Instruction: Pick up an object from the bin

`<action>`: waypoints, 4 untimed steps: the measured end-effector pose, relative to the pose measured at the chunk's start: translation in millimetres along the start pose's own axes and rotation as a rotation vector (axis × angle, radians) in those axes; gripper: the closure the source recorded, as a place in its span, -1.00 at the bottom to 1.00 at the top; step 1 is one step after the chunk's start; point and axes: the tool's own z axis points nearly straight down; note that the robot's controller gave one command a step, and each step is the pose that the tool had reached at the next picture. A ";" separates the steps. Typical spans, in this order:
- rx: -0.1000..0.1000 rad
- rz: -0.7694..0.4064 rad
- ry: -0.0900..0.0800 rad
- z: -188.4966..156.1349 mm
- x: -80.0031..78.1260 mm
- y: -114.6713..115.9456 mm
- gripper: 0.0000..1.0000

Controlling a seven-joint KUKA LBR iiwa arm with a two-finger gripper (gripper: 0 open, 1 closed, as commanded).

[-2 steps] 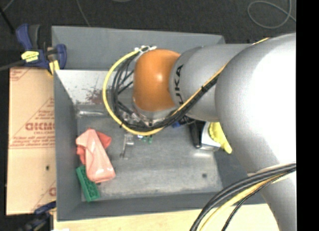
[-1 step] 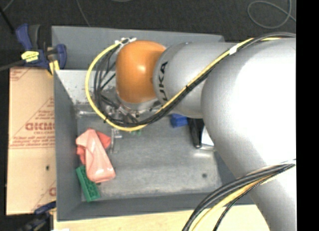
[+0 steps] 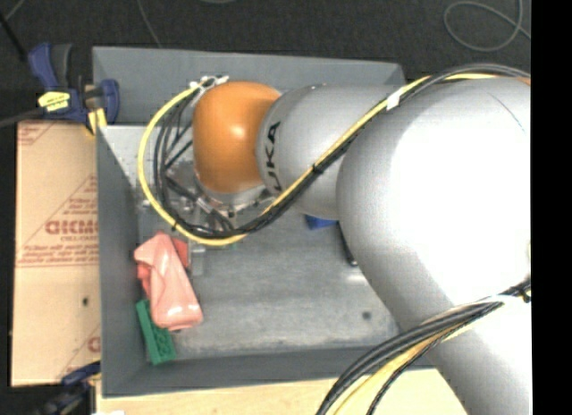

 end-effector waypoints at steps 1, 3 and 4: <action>-0.005 -0.268 -0.001 11.9 3.7 4.2 -1.00; 0.016 -0.184 0.003 20.0 6.3 14.5 1.00; 0.016 -0.186 0.000 14.3 2.2 8.3 1.00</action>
Offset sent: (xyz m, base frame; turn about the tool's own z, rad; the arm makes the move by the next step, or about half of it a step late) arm -0.0091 0.0252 -0.0204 -0.1856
